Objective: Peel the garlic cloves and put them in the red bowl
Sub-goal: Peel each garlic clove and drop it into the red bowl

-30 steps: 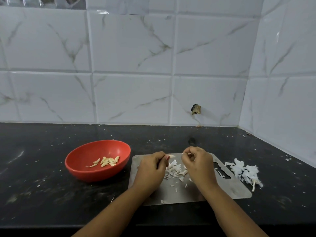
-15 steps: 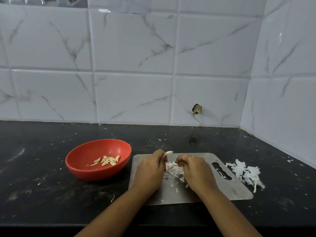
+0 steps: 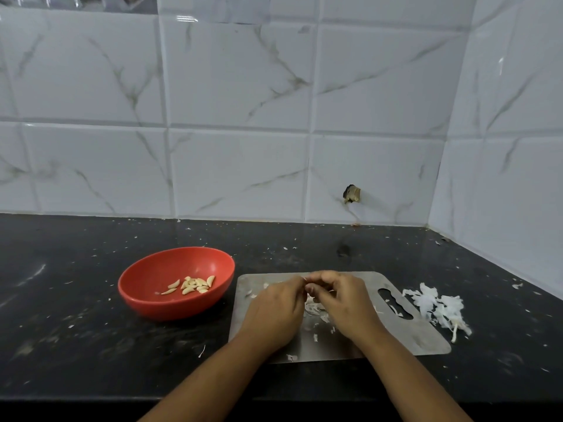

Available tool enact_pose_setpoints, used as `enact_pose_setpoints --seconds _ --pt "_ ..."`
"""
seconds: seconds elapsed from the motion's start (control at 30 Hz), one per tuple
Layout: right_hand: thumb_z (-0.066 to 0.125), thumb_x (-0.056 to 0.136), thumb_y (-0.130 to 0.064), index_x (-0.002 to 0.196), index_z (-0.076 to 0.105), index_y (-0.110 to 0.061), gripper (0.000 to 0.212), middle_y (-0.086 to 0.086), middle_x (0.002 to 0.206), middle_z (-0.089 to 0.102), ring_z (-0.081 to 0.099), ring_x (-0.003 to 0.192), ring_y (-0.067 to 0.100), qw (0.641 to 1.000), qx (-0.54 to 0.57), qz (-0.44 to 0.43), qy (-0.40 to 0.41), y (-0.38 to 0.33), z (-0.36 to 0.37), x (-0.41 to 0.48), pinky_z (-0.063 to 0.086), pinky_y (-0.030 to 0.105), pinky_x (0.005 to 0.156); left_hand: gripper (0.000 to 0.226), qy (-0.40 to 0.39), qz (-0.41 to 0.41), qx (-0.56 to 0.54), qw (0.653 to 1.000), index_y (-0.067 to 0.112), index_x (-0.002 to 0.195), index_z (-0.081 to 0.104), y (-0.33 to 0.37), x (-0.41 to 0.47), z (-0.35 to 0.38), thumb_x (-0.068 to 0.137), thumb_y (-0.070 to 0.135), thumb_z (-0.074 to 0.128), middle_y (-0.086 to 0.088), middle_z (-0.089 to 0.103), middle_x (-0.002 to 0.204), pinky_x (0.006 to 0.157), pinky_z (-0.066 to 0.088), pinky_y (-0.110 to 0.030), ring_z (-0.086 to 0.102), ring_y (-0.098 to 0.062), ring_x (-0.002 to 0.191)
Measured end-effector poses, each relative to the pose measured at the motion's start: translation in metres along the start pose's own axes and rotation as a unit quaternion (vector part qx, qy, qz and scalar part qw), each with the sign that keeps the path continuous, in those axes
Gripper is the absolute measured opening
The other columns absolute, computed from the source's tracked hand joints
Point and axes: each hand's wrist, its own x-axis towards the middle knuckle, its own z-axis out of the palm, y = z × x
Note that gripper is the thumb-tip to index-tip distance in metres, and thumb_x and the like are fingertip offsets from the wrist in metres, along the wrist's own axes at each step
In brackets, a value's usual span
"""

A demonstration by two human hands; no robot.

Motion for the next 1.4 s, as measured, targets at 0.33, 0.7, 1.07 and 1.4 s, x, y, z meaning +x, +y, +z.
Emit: enact_pose_setpoints --seconds 0.33,0.7,1.07,1.4 --pt "0.070 0.083 -0.002 0.078 0.073 -0.008 0.008 0.006 0.069 0.071 0.062 0.061 0.010 0.972 0.222 0.075 -0.020 -0.008 -0.010 -0.002 0.051 0.019 0.060 0.032 -0.027 0.004 -0.212 0.977 0.028 0.065 0.050 -0.004 0.001 -0.002 0.093 0.013 0.044 0.019 0.050 0.052 0.054 0.034 -0.023 0.043 -0.002 0.052" --pt "0.060 0.092 -0.010 0.084 0.072 -0.004 0.015 0.003 0.065 0.067 0.059 0.060 0.008 0.953 0.278 0.118 -0.019 -0.011 -0.008 -0.001 0.051 0.019 0.058 0.031 0.006 0.007 -0.257 0.966 0.018 0.070 0.051 -0.003 0.001 0.001 0.097 0.005 0.044 0.014 0.048 0.054 0.050 0.033 -0.017 0.042 -0.001 0.049" --pt "0.065 0.082 -0.009 0.097 0.072 -0.004 0.017 0.008 0.073 0.067 0.059 0.063 0.008 0.922 0.357 0.125 -0.078 -0.015 -0.010 -0.001 0.052 0.017 0.060 0.021 0.049 -0.021 -0.217 0.975 0.012 0.076 0.062 0.002 0.001 -0.007 0.095 0.011 0.052 0.009 0.052 0.052 0.050 0.035 -0.015 0.047 -0.001 0.046" --pt "0.062 0.090 -0.003 0.100 0.074 -0.012 0.018 0.005 0.084 0.074 0.065 0.075 0.009 0.947 0.297 0.112 -0.044 -0.009 -0.009 -0.002 0.053 0.020 0.069 0.005 0.056 -0.066 -0.138 0.987 0.019 0.081 0.071 -0.008 0.004 0.000 0.083 0.014 0.072 0.013 0.066 0.069 0.056 0.040 -0.008 0.057 0.010 0.056"
